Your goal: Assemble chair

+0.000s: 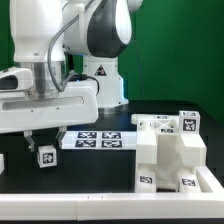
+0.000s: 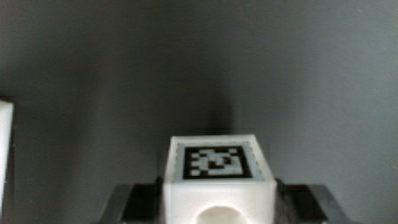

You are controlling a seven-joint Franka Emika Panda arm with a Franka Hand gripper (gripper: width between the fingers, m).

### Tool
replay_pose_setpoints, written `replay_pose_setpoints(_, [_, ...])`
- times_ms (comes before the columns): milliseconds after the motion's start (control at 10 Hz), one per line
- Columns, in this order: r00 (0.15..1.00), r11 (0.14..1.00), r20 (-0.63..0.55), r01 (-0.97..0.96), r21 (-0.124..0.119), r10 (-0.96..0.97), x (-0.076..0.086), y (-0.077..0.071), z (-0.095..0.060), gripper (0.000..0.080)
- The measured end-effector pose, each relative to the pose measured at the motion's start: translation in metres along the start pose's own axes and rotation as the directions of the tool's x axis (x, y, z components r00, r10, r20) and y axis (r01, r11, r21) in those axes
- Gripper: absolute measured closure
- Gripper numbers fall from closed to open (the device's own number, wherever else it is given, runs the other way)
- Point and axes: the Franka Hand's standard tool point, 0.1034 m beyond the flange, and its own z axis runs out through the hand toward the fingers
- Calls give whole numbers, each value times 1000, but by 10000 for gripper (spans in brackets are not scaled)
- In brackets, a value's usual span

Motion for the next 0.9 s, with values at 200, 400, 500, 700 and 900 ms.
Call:
replay_pose_setpoints(200, [1000,1000,2,-7,1,7,-1,0,1,522])
replay_pose_setpoints(400, [994,994,14,-113,6,113,-11,-16,2,522])
replay_pose_setpoints(500, [988,989,23,-150,9,150,-21,-23,3,522])
replay_pose_setpoints(700, [974,975,44,-222,14,221,-29,-31,8,521])
replay_pose_setpoints(900, [972,973,43,-230,13,229,-28,-31,8,521])
